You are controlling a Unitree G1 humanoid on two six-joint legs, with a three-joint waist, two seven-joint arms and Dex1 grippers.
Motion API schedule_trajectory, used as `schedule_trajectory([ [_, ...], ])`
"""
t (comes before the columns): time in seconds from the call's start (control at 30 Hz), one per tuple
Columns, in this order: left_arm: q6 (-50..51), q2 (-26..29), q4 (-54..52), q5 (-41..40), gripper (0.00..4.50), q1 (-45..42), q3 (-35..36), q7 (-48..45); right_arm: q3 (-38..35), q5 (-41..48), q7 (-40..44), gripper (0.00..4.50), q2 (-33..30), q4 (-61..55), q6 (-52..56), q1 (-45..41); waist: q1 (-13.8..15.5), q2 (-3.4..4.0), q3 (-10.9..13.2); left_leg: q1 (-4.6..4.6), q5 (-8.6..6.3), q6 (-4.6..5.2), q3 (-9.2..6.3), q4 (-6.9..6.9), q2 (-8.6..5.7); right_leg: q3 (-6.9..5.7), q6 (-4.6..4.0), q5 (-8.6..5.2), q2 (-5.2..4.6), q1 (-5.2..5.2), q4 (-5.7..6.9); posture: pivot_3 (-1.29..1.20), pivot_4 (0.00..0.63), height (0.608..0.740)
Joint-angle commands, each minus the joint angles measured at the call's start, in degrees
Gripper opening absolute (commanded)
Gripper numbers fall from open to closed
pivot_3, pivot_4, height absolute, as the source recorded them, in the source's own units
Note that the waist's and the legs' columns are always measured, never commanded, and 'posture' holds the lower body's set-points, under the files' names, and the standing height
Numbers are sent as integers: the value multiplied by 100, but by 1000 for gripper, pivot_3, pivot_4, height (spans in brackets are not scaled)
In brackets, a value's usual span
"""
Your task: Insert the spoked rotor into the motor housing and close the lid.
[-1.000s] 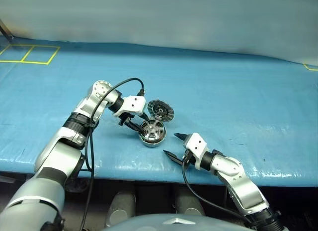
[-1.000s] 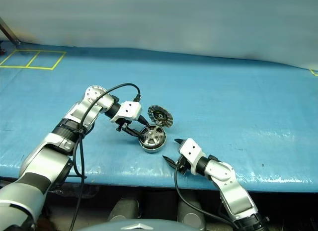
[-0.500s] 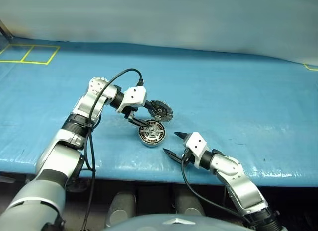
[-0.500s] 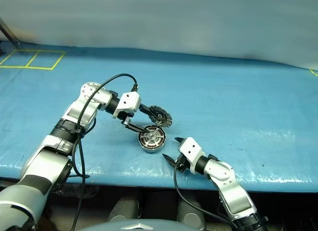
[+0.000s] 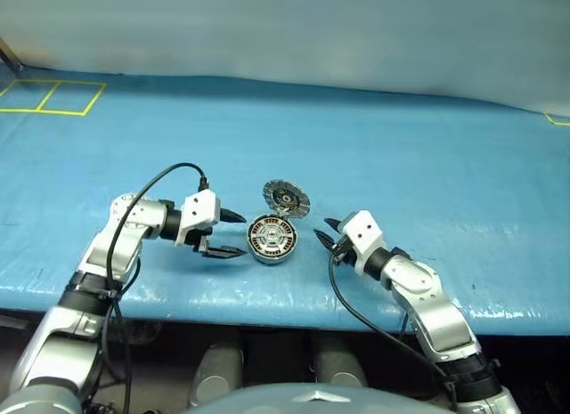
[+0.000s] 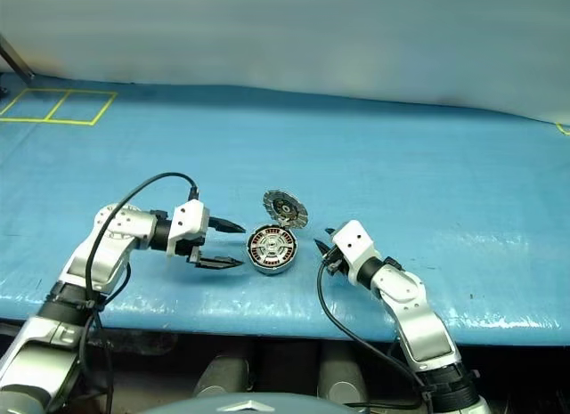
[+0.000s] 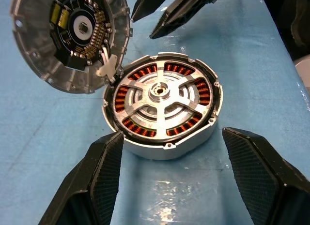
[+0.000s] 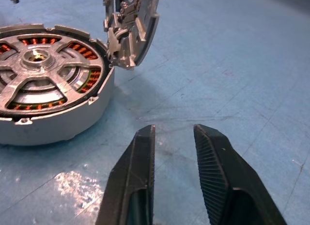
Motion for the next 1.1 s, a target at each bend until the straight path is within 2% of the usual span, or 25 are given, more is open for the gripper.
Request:
schedule_trajectory([
  [0.03, -236, -151, -413, -275, 3554, 256, 339, 404, -230, -101, -465, 235, 243, 127, -11, -361, 8, 2, 1, 2, 0, -1, 0, 0, 0, 0, -1, 0, 0, 1, 1, 0, 150, 740],
  [0.07, -301, -213, -426, -307, 3554, 360, 402, 531, -265, -150, -579, 61, 302, 233, -4, -500, 10, 2, 1, 3, 1, -2, 1, 0, 0, 0, 0, 0, 0, 0, 3, 0, 150, 740],
  [0.2, -736, -487, -361, -540, 3554, 527, 640, 803, -319, -278, -835, 61, 421, 561, 0, -935, 20, 2, 1, 5, 4, -5, 2, 1, 0, 0, -1, 0, 0, 2, 3, 0, 150, 740],
  [0.4, -371, -385, -334, -549, 3554, 735, 605, 997, -392, 121, -581, 61, 678, 959, -90, -1505, -33, 5, 1, 8, 4, -5, 3, -15, 0, 0, -4, 0, 0, -1, 0, 0, 150, 740],
  [0.47, -15, -343, -356, -551, 3554, 834, 628, 1170, -345, 353, -220, 61, 692, 1075, -137, -1666, -50, 6, 1, 9, 4, -5, 1, -19, 0, 0, -6, -1, 1, -1, -1, 0, 150, 740],
  [0.67, 220, -332, -572, -765, 3554, 1086, 776, 1313, -428, 1033, 534, 61, 844, 1231, -241, -2034, -61, 9, 3, 12, 4, -5, 1, -21, 1, 0, -7, -2, 2, -1, 0, 0, 150, 740],
  [0.93, 510, -323, -982, -1129, 3554, 1365, 1138, 1656, -77, 1570, 1420, 61, 613, 521, 60, -1737, -50, 10, 4, 12, 4, -5, 0, -26, 1, 0, -9, -3, 2, -2, -1, 0, 150, 740],
  [1.1, 601, -330, -1190, -1203, 3554, 1556, 1324, 1924, 284, 1434, 1379, 61, 527, 167, 254, -1295, -56, 12, 2, 16, 4, -5, 0, -29, 2, -1, -13, -7, 2, -3, 0, 0, 150, 740],
])
